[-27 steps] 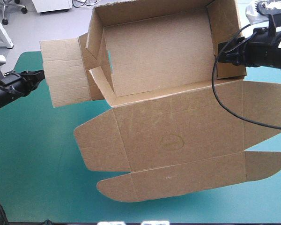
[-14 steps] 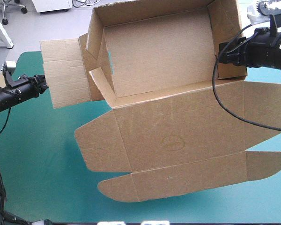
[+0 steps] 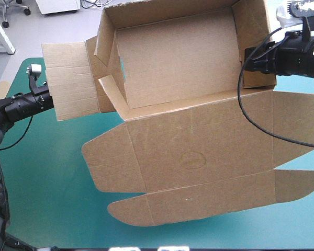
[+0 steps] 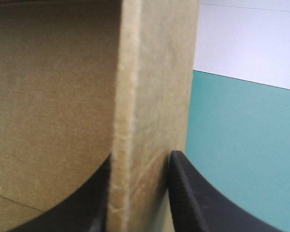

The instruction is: Fold the box

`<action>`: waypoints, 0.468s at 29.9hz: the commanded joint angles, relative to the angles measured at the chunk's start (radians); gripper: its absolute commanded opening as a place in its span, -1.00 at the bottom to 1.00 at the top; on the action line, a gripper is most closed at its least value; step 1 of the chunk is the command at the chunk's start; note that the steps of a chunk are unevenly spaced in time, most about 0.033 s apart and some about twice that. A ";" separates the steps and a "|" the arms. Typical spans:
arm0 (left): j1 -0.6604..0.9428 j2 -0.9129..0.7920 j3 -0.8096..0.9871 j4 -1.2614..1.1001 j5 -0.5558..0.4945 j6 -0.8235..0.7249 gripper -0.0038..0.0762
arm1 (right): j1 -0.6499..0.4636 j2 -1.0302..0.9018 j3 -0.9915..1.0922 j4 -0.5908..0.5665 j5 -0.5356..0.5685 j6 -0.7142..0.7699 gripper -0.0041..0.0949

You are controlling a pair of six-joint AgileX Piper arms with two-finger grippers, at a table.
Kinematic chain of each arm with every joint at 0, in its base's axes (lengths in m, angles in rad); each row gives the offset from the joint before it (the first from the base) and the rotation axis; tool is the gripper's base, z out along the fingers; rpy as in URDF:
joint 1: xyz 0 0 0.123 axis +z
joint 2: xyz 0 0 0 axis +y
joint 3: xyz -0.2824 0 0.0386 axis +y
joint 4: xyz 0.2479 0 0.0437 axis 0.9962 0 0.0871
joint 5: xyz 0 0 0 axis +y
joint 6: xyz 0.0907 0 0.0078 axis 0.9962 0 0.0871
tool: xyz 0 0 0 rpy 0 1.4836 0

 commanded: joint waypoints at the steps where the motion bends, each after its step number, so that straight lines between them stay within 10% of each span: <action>1: -0.032 -0.045 -0.034 -0.084 0.115 -0.024 -0.88 | -0.007 -0.031 -0.029 0.043 -0.027 0.013 -0.92; 14: -0.122 -0.169 -0.034 -0.078 0.115 -0.061 -0.88 | -0.007 -0.031 -0.029 0.040 -0.031 0.013 -0.92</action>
